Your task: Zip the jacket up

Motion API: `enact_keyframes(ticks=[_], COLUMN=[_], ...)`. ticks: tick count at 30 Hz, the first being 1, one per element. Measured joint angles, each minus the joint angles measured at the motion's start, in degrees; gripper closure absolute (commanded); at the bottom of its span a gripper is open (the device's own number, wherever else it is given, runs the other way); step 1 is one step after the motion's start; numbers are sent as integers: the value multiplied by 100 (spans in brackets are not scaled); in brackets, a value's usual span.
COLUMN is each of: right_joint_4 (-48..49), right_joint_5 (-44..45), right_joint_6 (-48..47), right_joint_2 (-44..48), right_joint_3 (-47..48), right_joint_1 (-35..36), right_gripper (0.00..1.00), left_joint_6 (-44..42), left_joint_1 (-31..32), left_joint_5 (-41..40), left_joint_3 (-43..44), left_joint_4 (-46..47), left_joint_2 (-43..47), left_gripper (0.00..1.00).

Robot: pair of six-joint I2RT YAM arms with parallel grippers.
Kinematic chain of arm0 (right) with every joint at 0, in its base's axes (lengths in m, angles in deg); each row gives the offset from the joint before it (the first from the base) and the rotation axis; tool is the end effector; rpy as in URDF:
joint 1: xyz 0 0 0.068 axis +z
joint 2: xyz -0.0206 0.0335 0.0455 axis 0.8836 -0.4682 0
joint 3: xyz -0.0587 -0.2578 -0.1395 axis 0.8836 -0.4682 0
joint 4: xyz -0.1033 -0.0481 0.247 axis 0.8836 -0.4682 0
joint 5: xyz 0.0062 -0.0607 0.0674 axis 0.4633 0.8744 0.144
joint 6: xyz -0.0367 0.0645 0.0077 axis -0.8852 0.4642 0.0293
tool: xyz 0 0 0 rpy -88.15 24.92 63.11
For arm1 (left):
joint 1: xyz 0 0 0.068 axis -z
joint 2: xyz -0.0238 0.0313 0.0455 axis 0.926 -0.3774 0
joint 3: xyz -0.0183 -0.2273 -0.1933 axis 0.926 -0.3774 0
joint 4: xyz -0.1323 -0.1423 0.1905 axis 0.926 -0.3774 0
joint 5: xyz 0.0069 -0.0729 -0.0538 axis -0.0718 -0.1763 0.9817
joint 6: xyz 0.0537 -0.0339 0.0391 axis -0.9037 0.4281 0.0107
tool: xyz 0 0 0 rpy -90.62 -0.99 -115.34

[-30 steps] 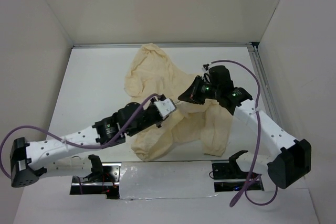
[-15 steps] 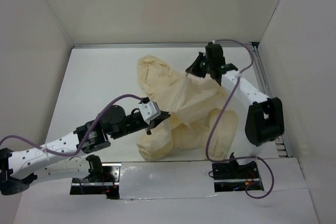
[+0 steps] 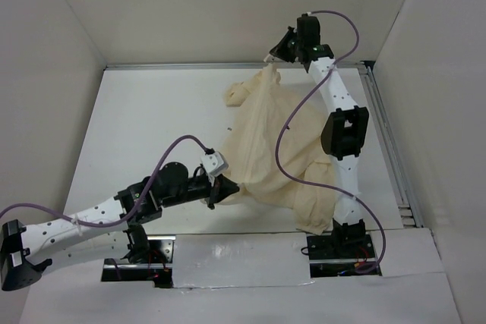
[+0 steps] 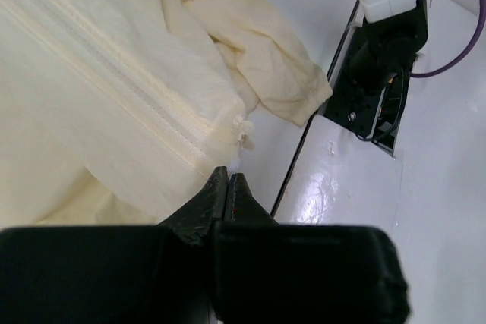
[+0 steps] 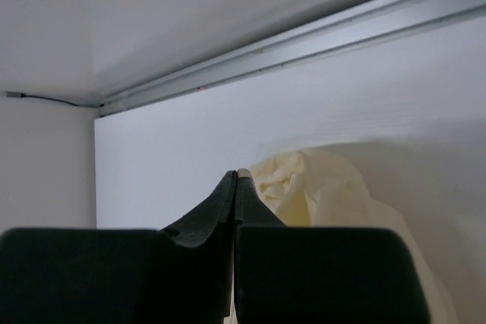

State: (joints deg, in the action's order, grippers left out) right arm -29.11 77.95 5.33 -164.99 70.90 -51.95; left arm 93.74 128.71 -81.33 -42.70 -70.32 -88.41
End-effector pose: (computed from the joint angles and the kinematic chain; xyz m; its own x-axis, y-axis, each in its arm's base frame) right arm 0.5948 0.1176 0.3302 -0.5322 0.5276 -0.6621 -0.0024 0.7811 0.6244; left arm 0.1007 -0.1932 0.3123 -0.3325 0.0438 -0.9421 0.8570 0.4310 -0.2825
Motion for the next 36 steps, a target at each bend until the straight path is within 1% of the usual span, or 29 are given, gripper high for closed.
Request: enact_keyframes(ticks=[6,7,8,9,10,11,12,13,14,16,18,21,23,25,26,28,31,33,34,36], right_joint_4=[190,179,197,313,586,824,944,1088,1130,1167,1093,979,859,693,544,234,-181,-380,-494,-715], right_joint_5=[-614,-715,-804,-785,-767,-743,-702,-643,-601,-487,-417,-332,-334,-315,-282,-223,-170,-140,-140,-155], right_joint_6=[-26,-94,-197,-306,-442,-627,-715,-855,-968,-1143,-1263,-1532,-1725,-1939,-2057,-2293,-2616,-2796,-2896,-3034], right_joint_2=[140,140,146,160,205,345,531,782,1016,1515,1880,2240,2310,2280,2221,2028,1604,1322,1172,931], right_joint_3=[-748,-804,-868,-925,-1062,-1360,-1687,-2144,-2498,-3193,-3528,-3751,-3773,-3770,-3770,-3696,-3501,-3421,-3377,-3261], right_joint_1=[-109,-129,-144,-153,-199,-275,-354,-439,-498,-675,-850,-1178,-1397,-1585,-1672,-1746,-1683,-1585,-1528,-1429], right_gripper=[100,100,97,75,66,32,16,7,0,0,0,0,0,0,0,1,1,2,2,2], left_joint_6=[481,564,654,750,992,1215,1384,1515,1650,1799,1919,1928,1919,1902,1875,1729,1425,1241,1126,975], left_joint_1=[2,7,26,63,188,341,411,413,345,72,-490,-1834,-2896,-3644,-3884,-4100,-4232,-4295,-4328,-4369], left_joint_5=[22,26,46,205,422,516,535,503,402,227,101,258,553,732,769,804,990,1093,1104,1091], left_joint_3=[-446,-466,-466,-461,-457,-455,-437,-396,-284,94,610,1283,1703,2190,2522,3338,4669,5469,6002,6725], left_joint_4=[2,-17,-28,-79,-249,-431,-581,-754,-1012,-1458,-1746,-1718,-1526,-1370,-1368,-1412,-1416,-1523,-1611,-1773], left_joint_2=[111,87,37,-7,-66,-181,-317,-459,-632,-957,-1204,-1453,-1775,-2385,-2769,-3757,-5248,-6063,-6594,-7298], left_gripper=[100,73,50,30,1,1,1,1,1,1,1,1,1,1,1,1,1,1,1,1])
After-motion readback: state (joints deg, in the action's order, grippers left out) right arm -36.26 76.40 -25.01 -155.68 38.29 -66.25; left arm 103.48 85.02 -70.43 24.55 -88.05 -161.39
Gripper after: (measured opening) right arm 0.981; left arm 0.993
